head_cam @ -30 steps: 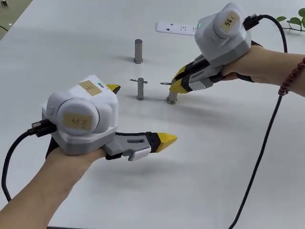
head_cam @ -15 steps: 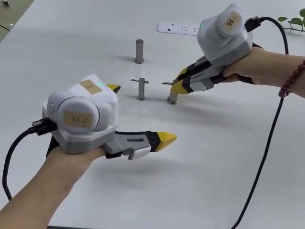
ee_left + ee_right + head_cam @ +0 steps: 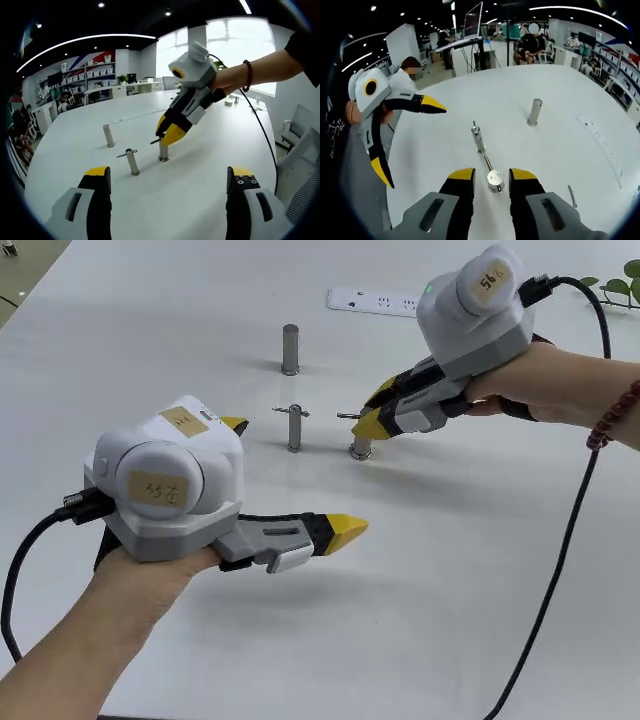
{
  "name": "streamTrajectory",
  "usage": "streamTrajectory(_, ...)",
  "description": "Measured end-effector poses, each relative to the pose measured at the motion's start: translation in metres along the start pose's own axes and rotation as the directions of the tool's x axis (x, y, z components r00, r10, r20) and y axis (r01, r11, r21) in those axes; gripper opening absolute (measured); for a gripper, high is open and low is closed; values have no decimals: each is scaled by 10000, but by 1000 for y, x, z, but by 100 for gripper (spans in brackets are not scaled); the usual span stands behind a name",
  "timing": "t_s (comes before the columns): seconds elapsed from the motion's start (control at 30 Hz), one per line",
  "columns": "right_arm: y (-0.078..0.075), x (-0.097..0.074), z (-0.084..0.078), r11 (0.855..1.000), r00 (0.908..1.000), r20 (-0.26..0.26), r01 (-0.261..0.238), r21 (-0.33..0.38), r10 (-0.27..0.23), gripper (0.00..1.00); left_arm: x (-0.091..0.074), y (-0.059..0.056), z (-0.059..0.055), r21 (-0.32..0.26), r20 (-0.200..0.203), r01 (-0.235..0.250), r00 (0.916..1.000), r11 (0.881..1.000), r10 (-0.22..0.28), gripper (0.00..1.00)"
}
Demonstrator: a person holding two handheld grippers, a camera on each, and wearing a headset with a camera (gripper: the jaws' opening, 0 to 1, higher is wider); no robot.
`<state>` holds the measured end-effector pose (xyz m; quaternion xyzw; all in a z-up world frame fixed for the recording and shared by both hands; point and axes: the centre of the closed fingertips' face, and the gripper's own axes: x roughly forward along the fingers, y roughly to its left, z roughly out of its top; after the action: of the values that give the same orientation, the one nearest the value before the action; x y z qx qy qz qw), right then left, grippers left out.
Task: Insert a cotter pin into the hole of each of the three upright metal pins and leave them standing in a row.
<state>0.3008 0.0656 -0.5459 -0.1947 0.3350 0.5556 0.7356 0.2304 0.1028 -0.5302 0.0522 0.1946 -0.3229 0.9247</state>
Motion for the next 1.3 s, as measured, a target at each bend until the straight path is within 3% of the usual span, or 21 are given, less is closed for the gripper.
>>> streamTrajectory(0.2,-3,-1,24,9960,9941,1022,289,844,-375,28,-2,5,2,-144,102,-223,9997,9996,224,96)
streamTrajectory(0.37,-16,1,43,9902,9810,1647,846,1113,-1023,29,-4,8,5,-124,193,-332,9993,9994,334,96)
streamTrajectory(0.5,-27,2,56,9786,9622,2160,1337,1564,-1660,28,-4,9,11,-256,517,-353,9980,9990,366,96)
streamTrajectory(0.67,-34,10,68,9671,9473,2494,1515,2043,-2011,28,-6,11,14,-273,632,-436,9970,9987,453,96)
streamTrajectory(0.73,-43,13,73,9560,9350,2651,1738,2366,-2356,28,-6,14,16,-326,697,-494,9962,9982,516,96)
streamTrajectory(0.77,-47,14,77,9467,9241,2813,1847,2640,-2588,28,-6,15,16,-342,689,-534,9961,9980,557,96)
streamTrajectory(0.87,-54,18,82,9370,9112,2955,2031,2841,-2871,29,-6,18,14,-241,573,-689,9959,9973,702,95)
streamTrajectory(0.93,-65,23,87,9220,8927,2989,2488,2967,-3371,28,-6,22,15,-341,627,-826,9944,9960,846,94)
streamTrajectory(1.03,-74,36,89,9107,8817,3044,2621,3193,-3605,27,-7,27,16,-189,682,-1142,9910,9933,1152,94)
streamTrajectory(1.3,-92,61,93,8930,8724,2867,2929,3418,-3959,25,-8,32,17,-309,744,-1236,9893,9919,1256,91)
